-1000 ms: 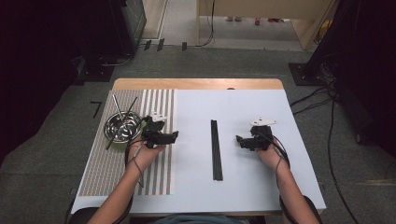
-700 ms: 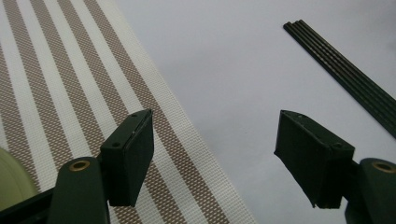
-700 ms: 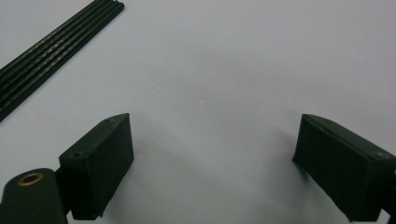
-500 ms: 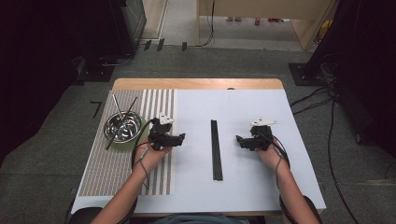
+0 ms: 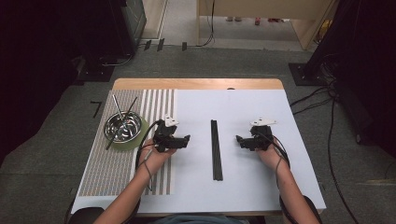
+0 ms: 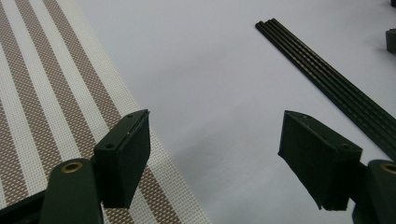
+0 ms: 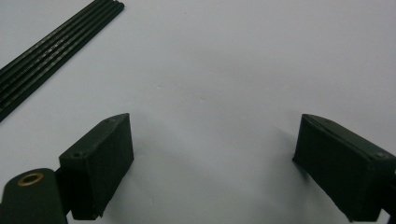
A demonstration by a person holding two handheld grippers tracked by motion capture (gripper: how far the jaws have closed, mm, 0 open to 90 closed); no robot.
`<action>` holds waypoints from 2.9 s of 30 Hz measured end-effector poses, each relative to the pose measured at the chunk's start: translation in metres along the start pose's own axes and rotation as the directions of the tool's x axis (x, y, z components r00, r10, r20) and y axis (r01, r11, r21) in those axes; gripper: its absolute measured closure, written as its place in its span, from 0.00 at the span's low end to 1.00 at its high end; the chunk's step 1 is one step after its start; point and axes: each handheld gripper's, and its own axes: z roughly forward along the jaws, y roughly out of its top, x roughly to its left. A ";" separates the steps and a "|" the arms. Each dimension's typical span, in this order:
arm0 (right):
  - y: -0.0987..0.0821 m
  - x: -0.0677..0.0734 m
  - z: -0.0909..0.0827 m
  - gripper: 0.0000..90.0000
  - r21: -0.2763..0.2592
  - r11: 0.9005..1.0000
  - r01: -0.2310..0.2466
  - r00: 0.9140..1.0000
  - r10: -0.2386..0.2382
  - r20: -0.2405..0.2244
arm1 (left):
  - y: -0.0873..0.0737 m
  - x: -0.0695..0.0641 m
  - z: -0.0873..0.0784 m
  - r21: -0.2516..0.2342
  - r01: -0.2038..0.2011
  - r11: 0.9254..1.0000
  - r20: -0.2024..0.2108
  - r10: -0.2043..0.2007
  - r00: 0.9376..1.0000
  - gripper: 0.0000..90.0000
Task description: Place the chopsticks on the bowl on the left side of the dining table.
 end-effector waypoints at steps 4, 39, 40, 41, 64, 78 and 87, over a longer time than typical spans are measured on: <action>0.000 0.000 0.000 0.12 0.000 1.000 0.000 1.000 0.000 0.000 | 0.000 -0.006 0.000 0.002 -0.011 1.000 0.006 0.011 1.000 0.28; 0.000 0.000 0.000 0.12 0.001 1.000 0.001 1.000 -0.001 0.000 | -0.007 -0.050 0.021 -0.003 0.011 1.000 0.060 -0.011 0.998 0.21; 0.000 0.000 0.000 0.12 0.000 1.000 0.001 1.000 -0.001 0.000 | -0.007 -0.051 0.022 0.001 0.010 1.000 0.056 -0.010 0.998 0.20; 0.000 0.000 0.000 0.12 0.000 1.000 0.001 1.000 -0.001 0.000 | -0.008 -0.052 0.023 0.004 0.014 1.000 0.058 -0.014 0.998 0.20; 0.000 0.000 0.000 0.12 0.001 1.000 0.001 1.000 -0.001 0.000 | -0.014 -0.074 0.034 0.011 -0.014 1.000 0.104 0.013 0.995 0.21; 0.000 0.000 0.000 0.12 0.002 1.000 -0.001 1.000 0.001 0.000 | -0.016 -0.082 0.041 0.003 -0.037 0.999 0.096 0.037 0.995 0.20; 0.000 0.000 0.000 0.12 0.003 1.000 -0.001 1.000 0.001 0.000 | -0.018 -0.085 0.041 -0.007 -0.059 0.998 0.089 0.060 0.994 0.19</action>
